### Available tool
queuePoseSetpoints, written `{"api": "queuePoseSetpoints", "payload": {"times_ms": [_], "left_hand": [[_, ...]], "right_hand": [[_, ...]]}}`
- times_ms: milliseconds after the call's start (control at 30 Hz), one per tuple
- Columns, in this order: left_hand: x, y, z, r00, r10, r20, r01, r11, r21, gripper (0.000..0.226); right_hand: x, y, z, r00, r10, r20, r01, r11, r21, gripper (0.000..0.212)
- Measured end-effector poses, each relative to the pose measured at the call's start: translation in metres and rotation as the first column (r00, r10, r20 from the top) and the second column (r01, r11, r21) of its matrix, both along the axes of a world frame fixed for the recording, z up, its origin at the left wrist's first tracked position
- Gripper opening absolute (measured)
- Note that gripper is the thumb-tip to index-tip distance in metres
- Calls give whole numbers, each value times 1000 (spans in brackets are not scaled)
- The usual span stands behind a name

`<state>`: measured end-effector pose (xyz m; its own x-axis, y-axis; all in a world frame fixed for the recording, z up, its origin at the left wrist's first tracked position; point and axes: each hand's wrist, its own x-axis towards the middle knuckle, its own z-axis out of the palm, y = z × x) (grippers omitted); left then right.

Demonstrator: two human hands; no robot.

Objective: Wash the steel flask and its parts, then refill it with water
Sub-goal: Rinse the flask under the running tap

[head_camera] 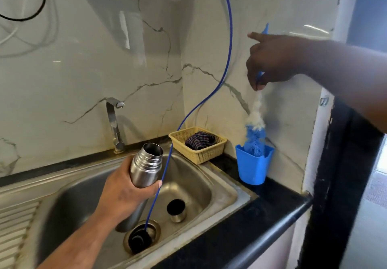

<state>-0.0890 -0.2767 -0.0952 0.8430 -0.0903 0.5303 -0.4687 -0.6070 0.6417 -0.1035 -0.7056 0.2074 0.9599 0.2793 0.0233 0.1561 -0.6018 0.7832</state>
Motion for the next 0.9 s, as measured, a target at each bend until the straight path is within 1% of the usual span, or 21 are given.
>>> {"api": "queuePoseSetpoints", "payload": {"times_ms": [33, 67, 100, 133, 167, 200, 267, 300, 367, 433, 533, 667, 800, 833, 900], "left_hand": [[1, 0, -1, 1000, 1, -6, -1, 1000, 4, 65], [2, 0, -2, 1000, -2, -9, 2, 1000, 11, 65], [2, 0, -3, 1000, -3, -12, 3, 1000, 19, 64], [3, 0, -4, 1000, -4, -15, 4, 1000, 24, 64], [3, 0, -5, 1000, -5, -22, 5, 1000, 25, 63], [4, 0, -5, 1000, -5, -30, 5, 1000, 23, 63], [5, 0, -6, 999, -6, -43, 6, 1000, 18, 63], [5, 1, -7, 999, -5, -48, 6, 1000, 16, 64], [6, 1, -8, 998, -7, -56, 8, 1000, 18, 65], [7, 2, -8, 998, -5, -63, 6, 1000, 26, 67], [7, 2, -8, 997, -5, -72, 7, 1000, 24, 68], [7, 5, -7, 996, -7, -85, 9, 1000, 13, 66], [10, 10, -7, 996, 12, -86, -12, 1000, 7, 68], [11, 12, -7, 996, 22, -87, -21, 1000, 9, 69], [13, 14, -7, 995, 33, -92, -32, 999, 14, 69]], "right_hand": [[4, 19, -26, 997, -34, -62, 35, 999, 6, 26], [7, 45, -47, 998, -32, -61, 33, 999, 22, 26], [14, 47, -59, 998, 61, -8, -61, 996, -66, 22], [18, 49, -69, 996, 68, 58, -64, 995, -71, 17], [17, 50, -71, 995, 91, 50, -90, 996, -23, 15], [18, 49, -71, 995, 96, 28, -94, 995, -41, 17], [22, 47, -83, 995, 90, 34, -87, 993, -81, 21], [22, 50, -90, 995, 94, 25, -92, 993, -74, 22], [20, 52, -89, 993, 113, 46, -109, 991, -80, 22], [18, 52, -87, 994, 107, 31, -104, 991, -80, 26], [18, 51, -88, 993, 114, 25, -112, 990, -83, 42], [16, 57, -81, 995, 96, -23, -96, 995, 2, 57], [14, 61, -76, 990, 133, -37, -130, 989, 64, 56], [13, 61, -75, 986, 166, -23, -163, 983, 82, 54], [13, 58, -73, 958, 283, 35, -285, 952, 112, 48]]}}
